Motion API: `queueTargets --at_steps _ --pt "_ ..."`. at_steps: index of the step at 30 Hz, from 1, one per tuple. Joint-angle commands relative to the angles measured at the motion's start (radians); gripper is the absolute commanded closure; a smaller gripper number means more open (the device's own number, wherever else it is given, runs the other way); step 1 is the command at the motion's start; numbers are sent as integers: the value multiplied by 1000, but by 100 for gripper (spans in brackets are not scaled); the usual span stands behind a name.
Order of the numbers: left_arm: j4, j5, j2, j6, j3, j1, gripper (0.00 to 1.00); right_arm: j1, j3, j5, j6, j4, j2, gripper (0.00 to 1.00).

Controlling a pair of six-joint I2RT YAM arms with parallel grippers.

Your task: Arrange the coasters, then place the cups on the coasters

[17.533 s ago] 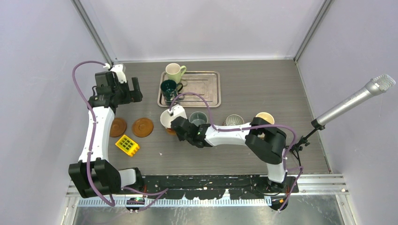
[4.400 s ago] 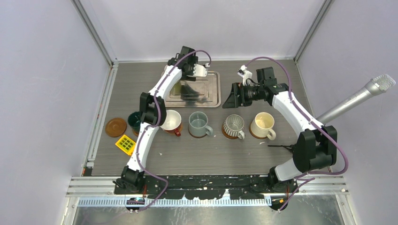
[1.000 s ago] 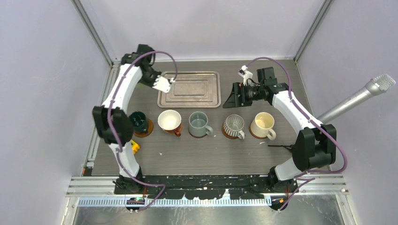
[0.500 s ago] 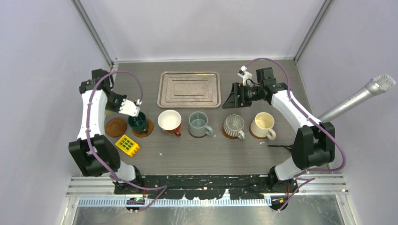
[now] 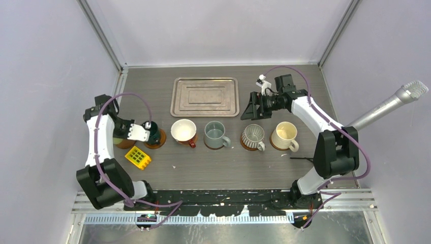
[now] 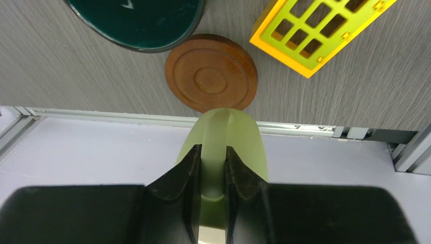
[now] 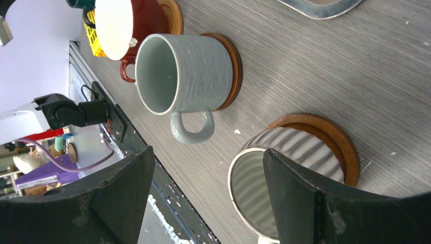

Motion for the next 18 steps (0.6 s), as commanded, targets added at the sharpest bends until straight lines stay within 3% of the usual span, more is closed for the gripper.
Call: queueTargets --at_steps 1,18 --pt "68 34 -68 561 -41 29 100 -3 44 10 -34 -55 23 18" --pt "255 54 70 648 -64 40 100 -2 34 15 -35 -35 15 18"
